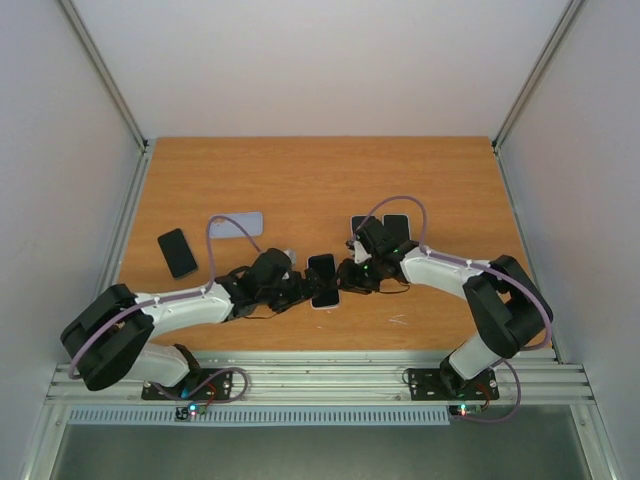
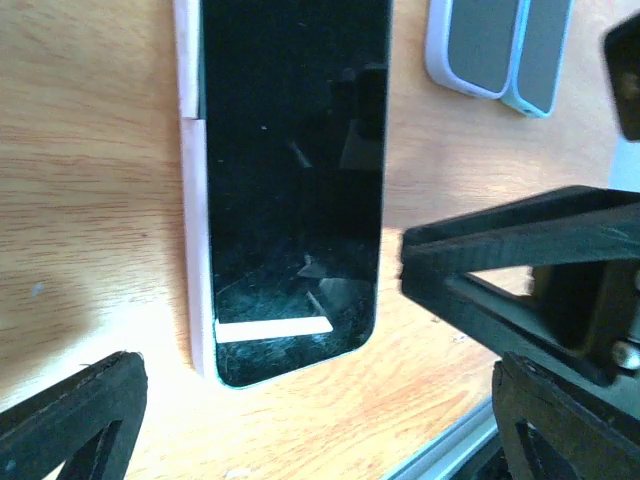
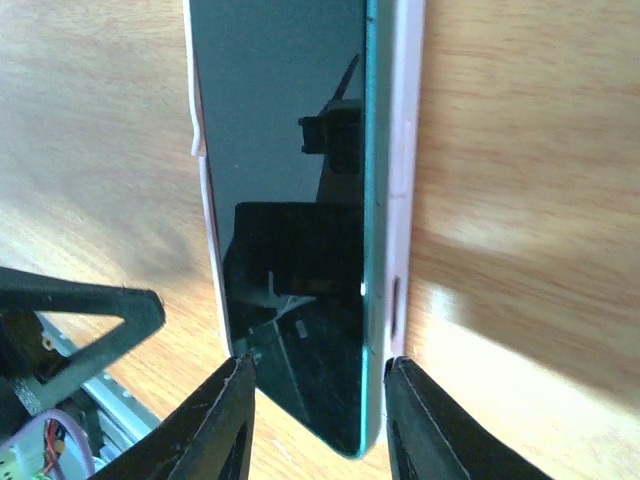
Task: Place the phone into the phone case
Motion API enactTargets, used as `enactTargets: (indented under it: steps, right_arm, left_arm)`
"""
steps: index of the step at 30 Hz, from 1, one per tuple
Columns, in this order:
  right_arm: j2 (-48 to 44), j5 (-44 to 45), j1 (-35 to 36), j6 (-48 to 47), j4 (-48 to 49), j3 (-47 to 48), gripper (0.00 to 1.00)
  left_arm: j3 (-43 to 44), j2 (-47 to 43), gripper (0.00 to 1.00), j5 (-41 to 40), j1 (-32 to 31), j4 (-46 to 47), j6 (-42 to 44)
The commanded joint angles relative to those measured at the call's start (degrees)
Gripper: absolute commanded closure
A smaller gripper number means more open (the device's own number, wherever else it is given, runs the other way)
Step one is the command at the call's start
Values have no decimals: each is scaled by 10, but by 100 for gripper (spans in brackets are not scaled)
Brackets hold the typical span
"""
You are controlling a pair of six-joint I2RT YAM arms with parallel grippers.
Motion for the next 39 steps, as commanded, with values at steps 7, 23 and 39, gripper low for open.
enactTargets:
  steps: [7,23,39]
  right_arm:
    - [-34,47,12,-46,-79,5,78]
    - [23,42,55,-26,-44,-6,99]
    - [-30,121,72,-48,-122,31,96]
  left_arm:
    - [71,30,17,-23,4,-114,68]
    - [94,128,37,26,4,-99,64]
    - [69,137,41,28,3,-72,39]
